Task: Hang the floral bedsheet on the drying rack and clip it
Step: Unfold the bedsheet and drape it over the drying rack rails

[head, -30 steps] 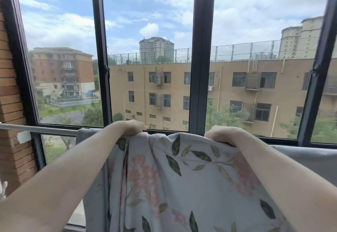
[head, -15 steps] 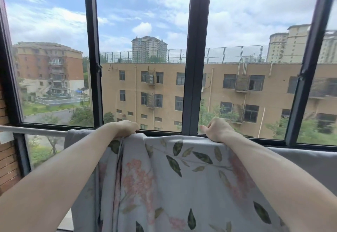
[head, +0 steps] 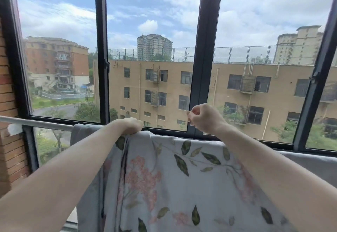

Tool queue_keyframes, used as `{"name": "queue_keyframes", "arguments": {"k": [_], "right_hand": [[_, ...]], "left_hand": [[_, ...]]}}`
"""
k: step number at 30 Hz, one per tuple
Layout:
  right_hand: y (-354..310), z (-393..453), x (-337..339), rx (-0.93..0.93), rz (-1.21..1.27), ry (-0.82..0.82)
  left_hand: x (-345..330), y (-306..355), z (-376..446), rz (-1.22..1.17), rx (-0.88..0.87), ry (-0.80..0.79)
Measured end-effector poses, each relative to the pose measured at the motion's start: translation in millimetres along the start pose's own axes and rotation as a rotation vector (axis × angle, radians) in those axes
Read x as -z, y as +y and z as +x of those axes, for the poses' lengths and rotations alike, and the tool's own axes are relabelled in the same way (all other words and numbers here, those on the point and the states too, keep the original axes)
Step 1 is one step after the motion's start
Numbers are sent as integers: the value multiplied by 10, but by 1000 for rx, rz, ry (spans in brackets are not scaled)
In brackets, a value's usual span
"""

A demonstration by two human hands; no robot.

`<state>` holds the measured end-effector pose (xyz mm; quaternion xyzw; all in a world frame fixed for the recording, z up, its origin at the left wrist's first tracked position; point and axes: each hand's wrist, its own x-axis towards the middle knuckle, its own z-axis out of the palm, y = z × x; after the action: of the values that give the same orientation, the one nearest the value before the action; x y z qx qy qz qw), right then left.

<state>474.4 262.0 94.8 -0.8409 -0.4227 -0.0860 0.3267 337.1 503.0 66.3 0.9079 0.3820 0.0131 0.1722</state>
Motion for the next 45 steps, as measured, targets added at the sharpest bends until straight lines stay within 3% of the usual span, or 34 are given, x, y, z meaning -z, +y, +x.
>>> {"name": "queue_keyframes", "arguments": {"k": [2, 6, 11, 13, 18, 21, 23, 25, 27, 29, 32, 36, 39, 45], "right_hand": [[-362, -116, -169, 74, 57, -68], [-754, -310, -663, 141, -84, -200], [-719, -351, -899, 153, -185, -183], [-736, -312, -868, 146, -186, -201], [-663, -336, -835, 165, -205, -203], [-630, -347, -816, 193, -226, -181], [-631, -342, -809, 199, -224, -171], [-620, -349, -827, 200, -223, -176], [-627, -357, -851, 203, -231, -174], [-630, -350, -851, 195, -233, -178], [-604, -344, -836, 177, -240, -176], [-549, -363, -822, 146, -270, -150], [-591, -372, -824, 130, -280, -161], [-606, -322, -756, 1, -313, -259]], "left_hand": [[8, 83, -39, -52, 4, 6], [23, 81, -165, -76, -26, 12], [50, -73, -137, -247, -22, 123], [30, -108, -160, -466, -67, 314], [-334, -413, -582, -551, -358, 980], [-620, -788, -792, -552, -236, 1248], [-750, -1004, -832, -679, 22, 1177], [-810, -1187, -829, -824, 287, 953], [-805, -1310, -853, -967, 317, 722], [-784, -1394, -884, -977, 219, 612], [-720, -1452, -964, -754, 116, 614], [-381, -1472, -1028, -421, 56, 757], [49, -1456, -1053, -358, 35, 835], [1219, -1695, -867, -413, 168, 1081]]}}
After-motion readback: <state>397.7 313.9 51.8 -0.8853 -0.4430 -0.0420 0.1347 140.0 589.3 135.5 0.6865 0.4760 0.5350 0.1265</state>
